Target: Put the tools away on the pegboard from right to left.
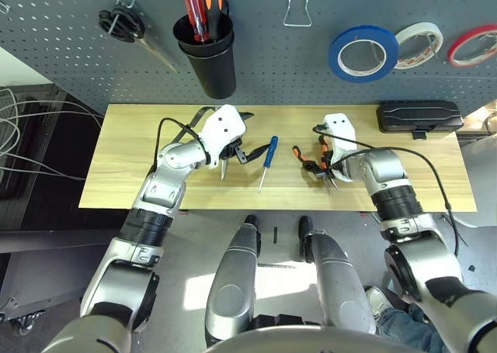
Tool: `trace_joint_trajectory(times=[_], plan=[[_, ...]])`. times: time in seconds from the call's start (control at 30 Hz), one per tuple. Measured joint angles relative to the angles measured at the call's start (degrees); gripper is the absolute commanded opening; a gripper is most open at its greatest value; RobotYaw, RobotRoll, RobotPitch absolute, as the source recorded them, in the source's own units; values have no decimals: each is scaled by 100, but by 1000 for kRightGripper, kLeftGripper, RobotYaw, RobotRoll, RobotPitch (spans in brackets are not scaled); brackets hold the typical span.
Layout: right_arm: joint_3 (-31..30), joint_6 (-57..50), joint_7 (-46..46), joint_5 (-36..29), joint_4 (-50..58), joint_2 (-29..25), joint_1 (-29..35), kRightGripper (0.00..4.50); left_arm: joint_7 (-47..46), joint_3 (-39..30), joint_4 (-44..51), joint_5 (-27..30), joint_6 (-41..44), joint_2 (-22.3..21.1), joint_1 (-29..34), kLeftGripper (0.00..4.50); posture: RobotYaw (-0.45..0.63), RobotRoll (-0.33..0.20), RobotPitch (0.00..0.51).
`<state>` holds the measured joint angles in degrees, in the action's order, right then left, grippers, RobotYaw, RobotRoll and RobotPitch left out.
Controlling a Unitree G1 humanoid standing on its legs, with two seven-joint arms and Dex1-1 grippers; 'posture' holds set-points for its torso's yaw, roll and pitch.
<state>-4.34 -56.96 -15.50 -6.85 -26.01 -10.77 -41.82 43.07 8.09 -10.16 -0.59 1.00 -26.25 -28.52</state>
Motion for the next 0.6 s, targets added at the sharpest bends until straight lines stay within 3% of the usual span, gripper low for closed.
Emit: trace_joint_trajectory(times=[0.23,0.43,0.6], plan=[[9,472,51,127,-293,42,-69,4470,-33,-2,20,0,0,-4,36,4500,187,0,425],[-108,494,-29,158,-251,109,-55,2581,-58,-2,20,1,0,12,29,4500,187,0,424],[-118,446,-42,177,-199,107,-38,2420,57,32,40,4,200,-18,28,4500,187,0,423]])
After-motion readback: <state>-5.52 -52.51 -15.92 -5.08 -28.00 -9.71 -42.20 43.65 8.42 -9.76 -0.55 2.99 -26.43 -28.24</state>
